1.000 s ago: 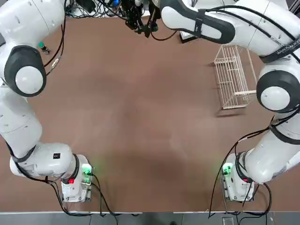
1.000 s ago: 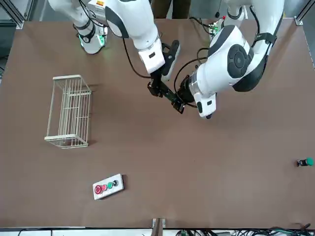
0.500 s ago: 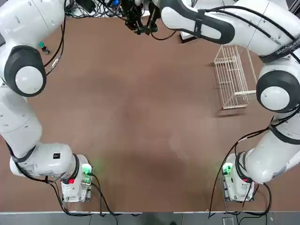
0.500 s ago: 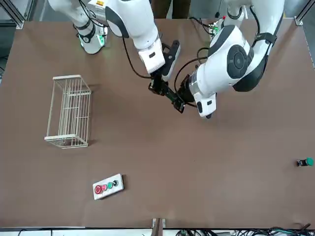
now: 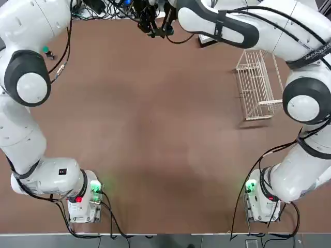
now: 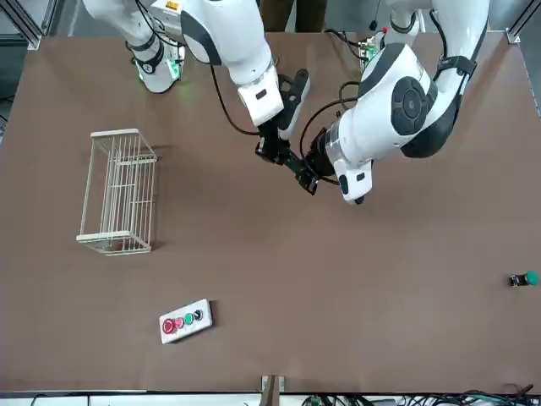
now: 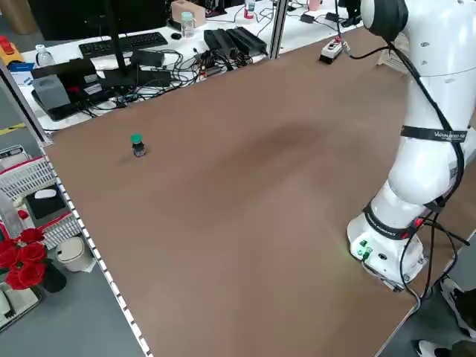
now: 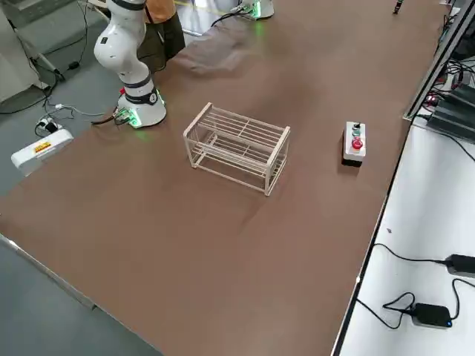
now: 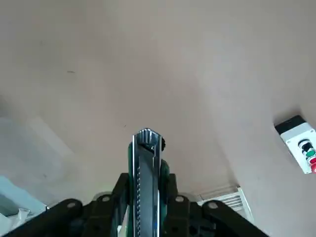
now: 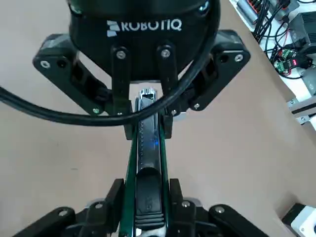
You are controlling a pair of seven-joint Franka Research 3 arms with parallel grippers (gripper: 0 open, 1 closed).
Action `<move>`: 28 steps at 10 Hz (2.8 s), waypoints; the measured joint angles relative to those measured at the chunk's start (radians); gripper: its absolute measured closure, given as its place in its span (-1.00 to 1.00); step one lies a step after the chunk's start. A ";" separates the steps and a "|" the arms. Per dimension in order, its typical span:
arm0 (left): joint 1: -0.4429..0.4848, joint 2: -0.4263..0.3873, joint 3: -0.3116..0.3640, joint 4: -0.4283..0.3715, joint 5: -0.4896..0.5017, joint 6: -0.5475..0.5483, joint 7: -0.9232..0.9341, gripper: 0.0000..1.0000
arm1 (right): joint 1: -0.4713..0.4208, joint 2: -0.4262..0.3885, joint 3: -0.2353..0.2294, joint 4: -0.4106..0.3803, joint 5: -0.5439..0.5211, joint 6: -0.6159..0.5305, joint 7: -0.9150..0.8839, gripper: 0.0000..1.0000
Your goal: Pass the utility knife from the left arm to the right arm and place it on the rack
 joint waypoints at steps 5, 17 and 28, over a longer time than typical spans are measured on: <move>0.021 0.000 -0.010 0.014 -0.001 0.001 -0.004 -0.77 | 0.001 0.007 0.001 0.000 0.000 0.010 0.027 0.16; 0.369 -0.119 -0.009 0.019 0.136 -0.263 0.658 -1.00 | -0.191 -0.327 -0.246 -0.294 0.108 -0.129 0.348 0.16; 0.540 -0.257 0.014 0.012 0.200 -0.326 1.420 -1.00 | -0.193 -0.666 -0.773 -1.000 0.193 0.109 0.232 0.16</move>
